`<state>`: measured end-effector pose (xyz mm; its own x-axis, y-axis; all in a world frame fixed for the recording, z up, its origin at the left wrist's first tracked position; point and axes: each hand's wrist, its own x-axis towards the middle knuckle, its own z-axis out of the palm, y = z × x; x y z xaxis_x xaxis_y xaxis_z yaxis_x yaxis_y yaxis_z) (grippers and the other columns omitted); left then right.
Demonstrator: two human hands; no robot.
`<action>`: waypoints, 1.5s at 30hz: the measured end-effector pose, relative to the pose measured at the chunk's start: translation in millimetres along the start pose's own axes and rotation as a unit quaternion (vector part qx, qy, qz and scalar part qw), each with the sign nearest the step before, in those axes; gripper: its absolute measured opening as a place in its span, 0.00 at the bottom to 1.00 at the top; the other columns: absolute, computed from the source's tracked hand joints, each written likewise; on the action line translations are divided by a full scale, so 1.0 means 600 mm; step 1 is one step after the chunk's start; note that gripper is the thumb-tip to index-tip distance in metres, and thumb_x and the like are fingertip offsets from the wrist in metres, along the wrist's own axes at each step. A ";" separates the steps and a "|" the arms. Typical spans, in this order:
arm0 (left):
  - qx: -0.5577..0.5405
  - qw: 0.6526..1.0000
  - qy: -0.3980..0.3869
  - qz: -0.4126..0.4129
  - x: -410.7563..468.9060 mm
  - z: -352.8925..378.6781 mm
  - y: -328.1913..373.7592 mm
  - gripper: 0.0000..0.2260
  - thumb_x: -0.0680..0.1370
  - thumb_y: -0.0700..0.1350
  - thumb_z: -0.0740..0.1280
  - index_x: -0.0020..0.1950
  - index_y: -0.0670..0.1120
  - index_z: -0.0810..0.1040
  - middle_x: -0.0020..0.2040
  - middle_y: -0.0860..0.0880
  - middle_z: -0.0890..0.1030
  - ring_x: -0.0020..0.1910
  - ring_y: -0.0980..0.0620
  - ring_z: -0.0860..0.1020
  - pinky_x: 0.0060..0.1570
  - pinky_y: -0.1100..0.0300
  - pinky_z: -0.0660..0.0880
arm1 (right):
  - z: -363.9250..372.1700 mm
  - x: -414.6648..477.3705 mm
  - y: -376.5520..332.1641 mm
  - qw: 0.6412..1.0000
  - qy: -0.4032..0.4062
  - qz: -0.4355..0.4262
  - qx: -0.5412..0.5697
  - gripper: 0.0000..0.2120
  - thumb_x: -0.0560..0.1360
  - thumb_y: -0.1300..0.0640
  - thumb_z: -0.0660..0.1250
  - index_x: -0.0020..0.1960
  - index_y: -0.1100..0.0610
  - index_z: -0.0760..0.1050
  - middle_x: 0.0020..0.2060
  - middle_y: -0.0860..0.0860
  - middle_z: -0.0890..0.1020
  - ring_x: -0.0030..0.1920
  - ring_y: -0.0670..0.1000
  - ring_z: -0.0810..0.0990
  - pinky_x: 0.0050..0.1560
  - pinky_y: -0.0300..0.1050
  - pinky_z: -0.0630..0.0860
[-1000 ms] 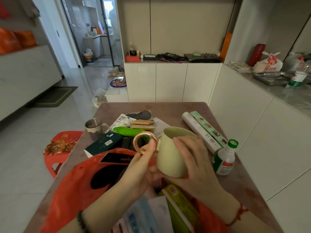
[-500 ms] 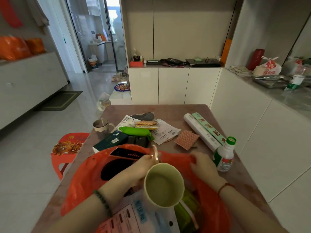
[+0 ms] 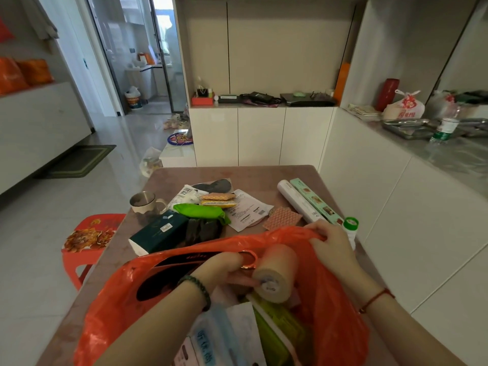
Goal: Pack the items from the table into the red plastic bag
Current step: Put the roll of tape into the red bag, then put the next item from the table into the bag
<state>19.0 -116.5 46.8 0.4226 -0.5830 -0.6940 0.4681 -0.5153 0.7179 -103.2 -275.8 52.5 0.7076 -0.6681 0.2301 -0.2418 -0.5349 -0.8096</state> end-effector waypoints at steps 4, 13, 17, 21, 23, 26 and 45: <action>-0.113 0.993 -0.019 0.004 0.007 0.006 0.001 0.13 0.78 0.35 0.59 0.62 0.37 0.70 0.45 0.40 0.77 0.44 0.40 0.77 0.30 0.54 0.81 | 0.004 -0.004 -0.002 1.000 -0.022 -0.003 0.018 0.16 0.72 0.67 0.66 0.37 0.45 0.76 0.36 0.39 0.79 0.39 0.36 0.79 0.40 0.27 0.71; 0.029 0.995 -0.041 0.082 -0.070 -0.049 0.002 0.13 0.78 0.42 0.61 0.60 0.40 0.74 0.58 0.40 0.80 0.49 0.45 0.81 0.47 0.56 0.79 | -0.091 0.030 0.012 0.994 0.018 0.074 -0.072 0.17 0.71 0.57 0.70 0.60 0.54 0.75 0.57 0.52 0.78 0.53 0.52 0.78 0.52 0.46 0.75; 0.015 0.981 0.005 0.191 -0.115 -0.089 0.022 0.15 0.76 0.45 0.65 0.61 0.44 0.73 0.53 0.45 0.82 0.48 0.48 0.81 0.50 0.58 0.77 | -0.085 0.060 0.081 0.964 -0.029 0.140 -0.223 0.27 0.73 0.59 0.68 0.70 0.58 0.65 0.68 0.59 0.66 0.67 0.59 0.68 0.65 0.51 0.68; 0.175 0.927 0.106 0.314 -0.139 -0.132 0.008 0.15 0.71 0.46 0.71 0.56 0.54 0.73 0.57 0.50 0.81 0.56 0.58 0.79 0.52 0.73 0.74 | -0.084 0.064 0.115 0.961 -0.016 0.119 -0.251 0.16 0.73 0.64 0.66 0.60 0.61 0.73 0.63 0.61 0.70 0.58 0.60 0.75 0.58 0.49 0.72; 0.255 0.879 0.175 0.364 -0.147 -0.155 -0.004 0.14 0.76 0.41 0.65 0.59 0.54 0.72 0.59 0.51 0.79 0.56 0.68 0.76 0.54 0.77 0.71 | -0.089 0.071 0.115 0.961 -0.022 0.134 -0.241 0.27 0.70 0.61 0.71 0.67 0.58 0.66 0.63 0.62 0.69 0.58 0.61 0.75 0.58 0.51 0.73; 0.334 0.824 0.248 0.386 -0.157 -0.181 -0.019 0.18 0.76 0.41 0.65 0.65 0.48 0.72 0.63 0.52 0.77 0.60 0.63 0.74 0.63 0.65 0.68 | -0.079 0.075 0.121 0.968 -0.047 0.190 -0.155 0.38 0.68 0.61 0.73 0.72 0.57 0.57 0.67 0.61 0.67 0.64 0.62 0.71 0.59 0.55 0.73; 0.412 0.840 0.279 0.214 -0.166 -0.249 -0.063 0.29 0.74 0.52 0.67 0.72 0.48 0.60 0.64 0.48 0.76 0.52 0.55 0.73 0.58 0.60 0.71 | -0.191 0.047 -0.023 0.965 0.245 -0.077 0.062 0.21 0.71 0.48 0.71 0.61 0.47 0.71 0.53 0.39 0.76 0.53 0.33 0.76 0.53 0.39 0.78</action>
<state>75.2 54.6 80.4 0.8215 -0.5586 -0.1145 -0.4191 -0.7277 0.5430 -156.3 -346.5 132.1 0.3236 -0.7657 0.5558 -0.0560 -0.6019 -0.7966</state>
